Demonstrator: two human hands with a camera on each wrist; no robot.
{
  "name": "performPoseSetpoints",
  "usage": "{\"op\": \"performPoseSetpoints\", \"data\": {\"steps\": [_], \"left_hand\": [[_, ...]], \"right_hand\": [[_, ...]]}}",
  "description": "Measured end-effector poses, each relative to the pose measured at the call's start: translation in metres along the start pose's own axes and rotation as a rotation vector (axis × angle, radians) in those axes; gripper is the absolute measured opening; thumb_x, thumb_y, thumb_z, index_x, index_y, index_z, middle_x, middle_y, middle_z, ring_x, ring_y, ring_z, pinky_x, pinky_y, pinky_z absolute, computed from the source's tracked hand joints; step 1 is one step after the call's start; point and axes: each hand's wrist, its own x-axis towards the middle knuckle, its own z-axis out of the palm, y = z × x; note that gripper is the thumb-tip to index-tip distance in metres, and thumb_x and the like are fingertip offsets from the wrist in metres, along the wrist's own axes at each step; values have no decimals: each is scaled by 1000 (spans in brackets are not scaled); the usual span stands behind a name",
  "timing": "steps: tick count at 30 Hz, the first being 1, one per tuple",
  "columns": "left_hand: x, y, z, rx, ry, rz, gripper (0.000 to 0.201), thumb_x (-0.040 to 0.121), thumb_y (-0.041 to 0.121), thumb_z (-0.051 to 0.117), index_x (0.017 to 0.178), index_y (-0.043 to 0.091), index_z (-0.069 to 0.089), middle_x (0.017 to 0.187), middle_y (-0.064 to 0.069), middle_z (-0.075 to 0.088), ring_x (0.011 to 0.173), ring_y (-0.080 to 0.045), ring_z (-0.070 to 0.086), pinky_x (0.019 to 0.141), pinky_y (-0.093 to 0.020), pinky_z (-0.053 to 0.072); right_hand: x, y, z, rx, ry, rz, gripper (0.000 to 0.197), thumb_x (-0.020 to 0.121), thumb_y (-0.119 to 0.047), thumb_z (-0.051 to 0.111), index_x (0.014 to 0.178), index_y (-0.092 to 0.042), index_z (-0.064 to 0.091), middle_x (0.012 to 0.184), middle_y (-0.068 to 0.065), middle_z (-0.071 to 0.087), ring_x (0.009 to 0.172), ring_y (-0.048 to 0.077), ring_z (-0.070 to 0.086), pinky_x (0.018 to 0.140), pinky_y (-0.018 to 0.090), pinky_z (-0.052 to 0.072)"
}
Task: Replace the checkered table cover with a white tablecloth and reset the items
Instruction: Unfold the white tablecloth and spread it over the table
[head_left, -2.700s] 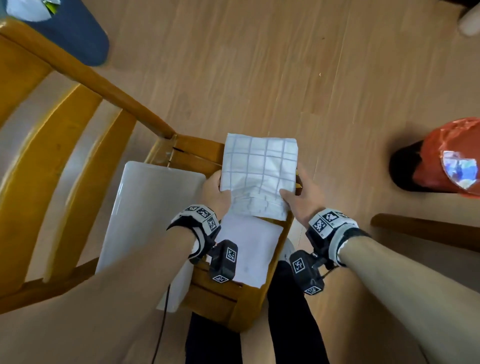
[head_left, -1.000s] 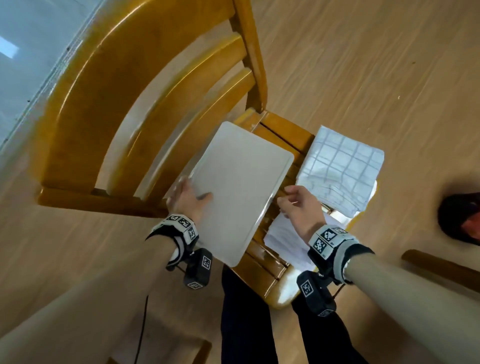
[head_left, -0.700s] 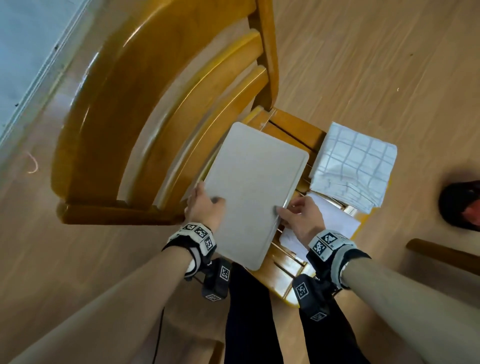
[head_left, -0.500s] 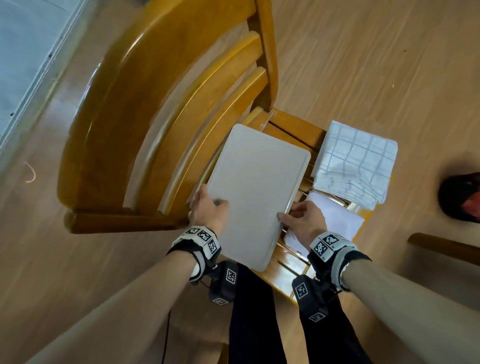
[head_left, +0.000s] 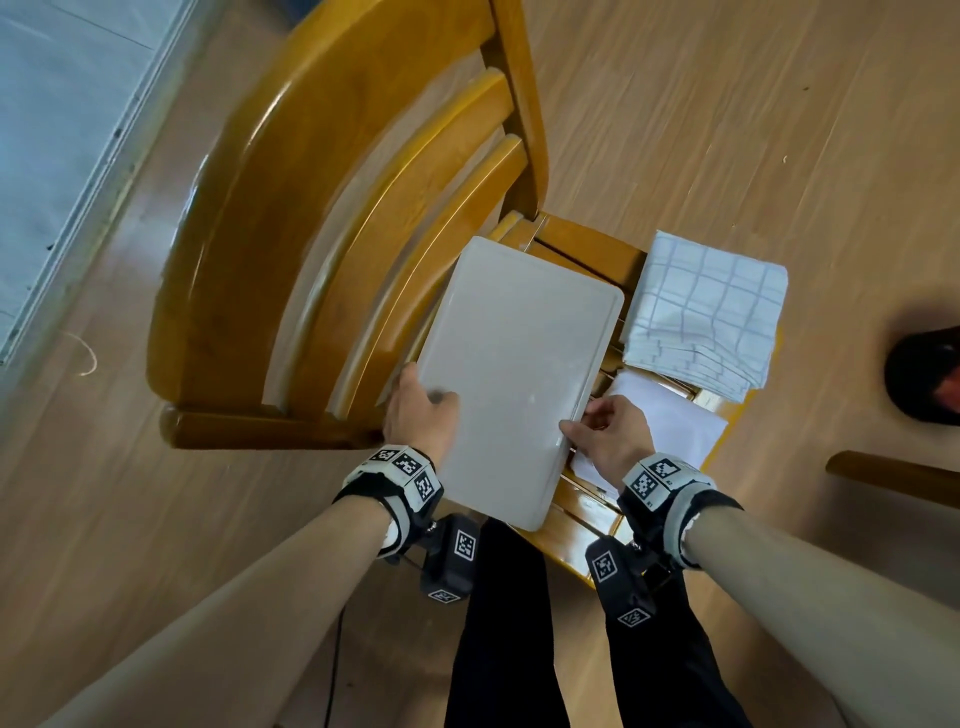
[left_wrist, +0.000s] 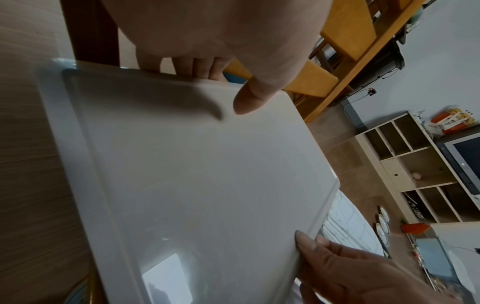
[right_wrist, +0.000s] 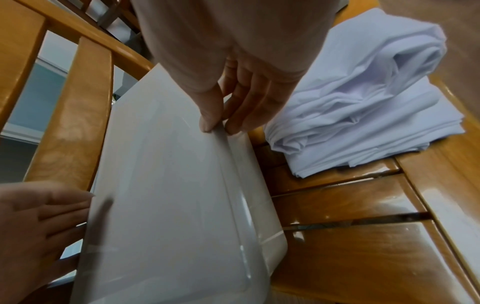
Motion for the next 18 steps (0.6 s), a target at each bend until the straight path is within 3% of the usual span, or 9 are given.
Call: {"op": "performPoseSetpoints", "data": {"steps": [4,7,12,13,15,17,18], "left_hand": [[-9,6,1,-51,-19,1,63,94,20,54,151,19,27,153,-7,36,138,-30,39,110,-50,39],[-13,12,1,-82,-21,-7,58,95,21,55,148,18,32,149,-8,41,133,-30,46,104,-43,43],[-12,34,-5,-146,1,89,59,93,37,63,142,12,43,142,-7,51,128,-26,51,106,-43,44],[-10,40,-5,-156,8,114,54,93,36,63,138,11,49,138,-6,55,125,-25,54,103,-40,46],[-5,54,-8,-217,19,150,37,93,35,63,116,6,62,111,-9,66,99,-20,63,90,-42,53],[0,76,-7,-236,25,170,37,94,37,61,94,0,59,84,-11,57,74,-17,51,73,-38,47],[0,88,-5,-233,16,178,38,94,39,60,89,1,56,81,-8,51,71,-17,46,69,-36,42]], "right_hand": [[-5,1,-11,7,19,-10,30,80,-21,81,89,-22,52,88,6,66,81,34,68,80,51,57],[-9,1,-19,14,33,-20,31,79,-22,82,89,-21,52,88,6,65,81,31,67,80,51,57],[-10,-14,-34,65,73,-54,30,80,-17,81,93,-16,54,82,1,63,79,26,65,82,50,56],[-8,-19,-38,85,84,-67,30,80,-16,80,93,-16,54,81,2,63,79,27,64,83,49,56],[-5,-28,-48,122,101,-91,30,81,-14,80,92,-18,53,81,3,64,80,29,65,83,48,56],[3,-37,-62,182,139,-105,29,81,-11,80,91,-20,54,79,2,63,77,26,63,82,47,57],[7,-41,-71,216,155,-113,28,81,-10,79,91,-19,55,77,1,62,74,23,62,82,47,58]]}}
